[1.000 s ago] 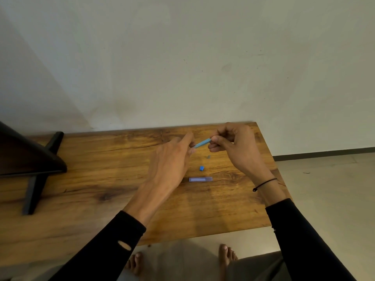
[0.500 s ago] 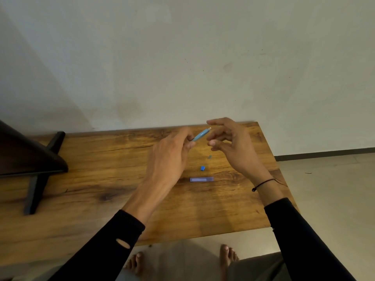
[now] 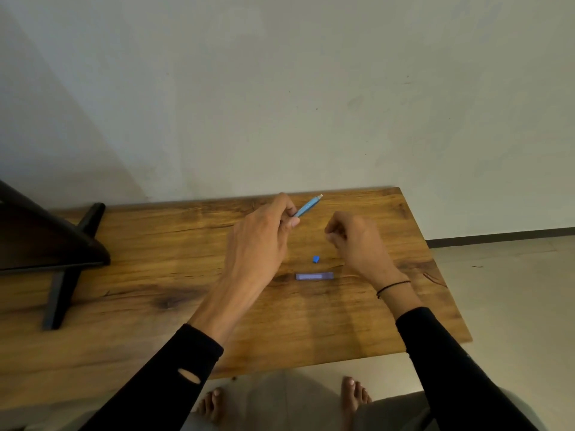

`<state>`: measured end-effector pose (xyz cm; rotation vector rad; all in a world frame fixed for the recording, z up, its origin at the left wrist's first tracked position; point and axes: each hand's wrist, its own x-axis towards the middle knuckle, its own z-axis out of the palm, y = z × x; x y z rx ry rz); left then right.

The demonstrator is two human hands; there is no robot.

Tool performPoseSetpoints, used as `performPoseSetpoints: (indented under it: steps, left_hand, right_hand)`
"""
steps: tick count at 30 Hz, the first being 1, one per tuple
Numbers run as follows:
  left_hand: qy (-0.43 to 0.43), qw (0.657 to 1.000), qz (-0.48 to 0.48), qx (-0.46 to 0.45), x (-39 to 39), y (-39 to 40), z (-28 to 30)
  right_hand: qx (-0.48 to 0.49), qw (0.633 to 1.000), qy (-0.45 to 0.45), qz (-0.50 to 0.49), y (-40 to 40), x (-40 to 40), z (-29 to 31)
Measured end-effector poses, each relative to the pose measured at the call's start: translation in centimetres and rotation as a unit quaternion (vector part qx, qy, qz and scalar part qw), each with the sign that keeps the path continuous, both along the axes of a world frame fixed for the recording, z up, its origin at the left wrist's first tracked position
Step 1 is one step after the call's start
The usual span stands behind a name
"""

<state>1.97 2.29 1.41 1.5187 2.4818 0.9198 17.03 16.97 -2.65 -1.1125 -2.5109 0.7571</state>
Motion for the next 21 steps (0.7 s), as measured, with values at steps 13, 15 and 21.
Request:
performPoseSetpoints:
  steps: [13, 15, 21]
  left_hand:
    - [0.024, 0.999, -0.019, -0.031, 0.8, 0.1, 0.5]
    - [0.027, 0.999, -0.024, -0.032, 0.9, 0.1, 0.5]
    - [0.037, 0.998, -0.019, -0.036, 0.9, 0.1, 0.6]
  right_hand:
    - [-0.156, 0.940, 0.300, 0.035, -0.2, 0.8, 6.0]
    - [-0.155, 0.944, 0.288, 0.038, -0.1, 0.8, 6.1]
    - [-0.152, 0.948, 0.278, 0.034, -0.2, 0.8, 6.1]
